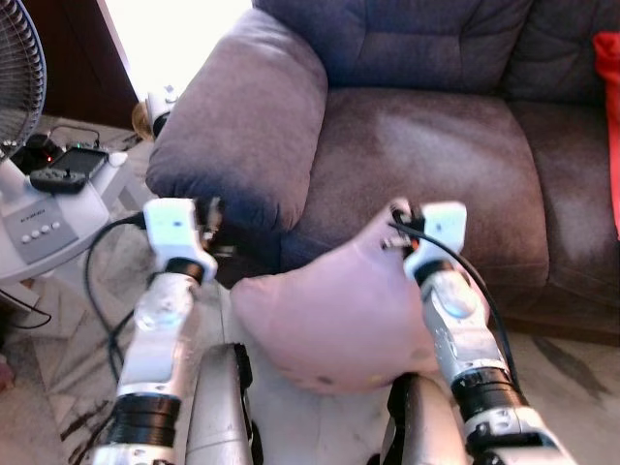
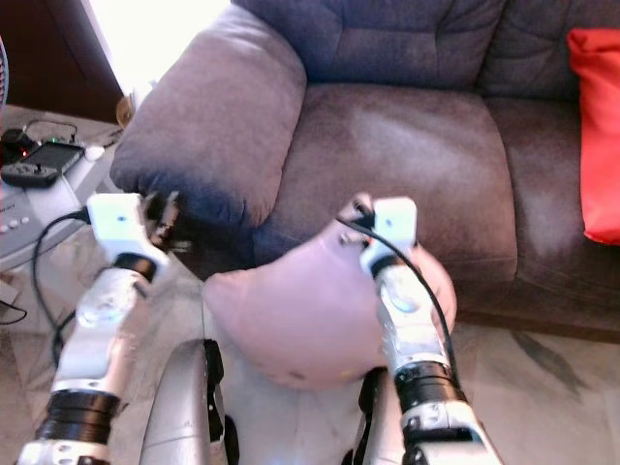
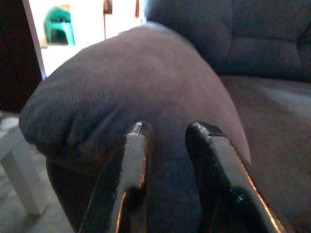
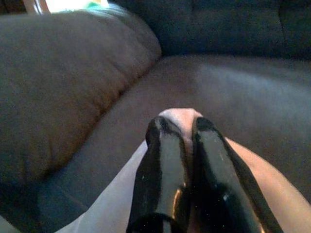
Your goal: Move the pillow to the sofa from floor
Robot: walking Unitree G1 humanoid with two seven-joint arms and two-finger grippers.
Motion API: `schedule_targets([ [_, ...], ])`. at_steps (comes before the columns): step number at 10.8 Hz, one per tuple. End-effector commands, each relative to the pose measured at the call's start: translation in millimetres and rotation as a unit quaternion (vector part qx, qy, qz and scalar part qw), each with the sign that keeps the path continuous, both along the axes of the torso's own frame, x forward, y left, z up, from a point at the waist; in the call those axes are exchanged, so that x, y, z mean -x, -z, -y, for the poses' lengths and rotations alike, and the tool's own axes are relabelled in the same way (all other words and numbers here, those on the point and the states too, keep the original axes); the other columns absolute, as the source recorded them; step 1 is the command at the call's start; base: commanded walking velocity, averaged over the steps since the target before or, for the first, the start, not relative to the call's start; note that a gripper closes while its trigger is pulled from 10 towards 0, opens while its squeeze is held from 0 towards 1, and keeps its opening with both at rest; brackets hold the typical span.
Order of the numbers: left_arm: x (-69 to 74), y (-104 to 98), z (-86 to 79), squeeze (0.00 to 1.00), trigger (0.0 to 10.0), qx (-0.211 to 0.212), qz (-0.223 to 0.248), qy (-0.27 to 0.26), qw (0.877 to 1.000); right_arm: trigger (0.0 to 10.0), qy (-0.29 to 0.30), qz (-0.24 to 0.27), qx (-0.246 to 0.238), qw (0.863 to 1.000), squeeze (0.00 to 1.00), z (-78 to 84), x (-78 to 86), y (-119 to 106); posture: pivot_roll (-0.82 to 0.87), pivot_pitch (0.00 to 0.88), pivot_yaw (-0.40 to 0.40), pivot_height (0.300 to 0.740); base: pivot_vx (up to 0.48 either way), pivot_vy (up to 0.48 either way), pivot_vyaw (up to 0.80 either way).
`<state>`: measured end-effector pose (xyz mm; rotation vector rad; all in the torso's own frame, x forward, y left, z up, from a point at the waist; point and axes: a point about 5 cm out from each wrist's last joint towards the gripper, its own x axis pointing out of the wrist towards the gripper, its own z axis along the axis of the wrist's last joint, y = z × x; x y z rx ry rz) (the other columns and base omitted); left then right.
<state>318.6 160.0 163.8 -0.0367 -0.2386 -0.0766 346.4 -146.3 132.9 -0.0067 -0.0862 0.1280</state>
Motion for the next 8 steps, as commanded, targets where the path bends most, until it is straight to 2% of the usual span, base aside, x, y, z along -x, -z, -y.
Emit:
schedule_targets([
  [1, 0.5, -6.2, 3.3, 0.00, 10.0, -0.009, 0.019, 0.001, 1.000, 10.0, 0.002, 0.145, -0.011, 0.989, 0.00, -2.6, 1.6, -69.8, 0.09, 0.000, -0.044, 0.529, 0.000, 0.000, 0.00],
  [3, -0.9, -10.9, 10.0, 0.00, 10.0, -0.008, 0.035, 0.012, 0.999, 10.0, -0.003, 0.177, -0.030, 0.984, 0.00, -13.1, 21.3, -97.0, 0.08, 0.000, -0.038, 0.529, 0.000, 0.000, 0.00],
  [5, -3.6, -12.0, 9.0, 0.00, 10.0, -0.007, 0.037, 0.012, 0.999, 10.0, -0.007, 0.190, -0.038, 0.981, 0.00, -18.0, 28.3, -109.1, 0.06, 0.000, -0.025, 0.529, 0.000, 0.000, 0.00],
  [6, -4.7, -12.2, 12.7, 0.00, 10.0, -0.008, 0.041, 0.018, 0.999, 10.0, -0.001, 0.185, -0.035, 0.982, 0.00, -15.9, 25.8, -109.8, 0.06, 0.000, -0.022, 0.529, 0.000, 0.000, 0.00],
  [8, 5.1, -9.9, 17.8, 0.00, 10.0, -0.047, 0.054, 0.032, 0.997, 10.0, 0.023, 0.138, -0.017, 0.990, 0.00, -5.6, 26.1, -80.5, 0.07, 0.000, -0.021, 0.529, 0.000, 0.000, 0.00],
])
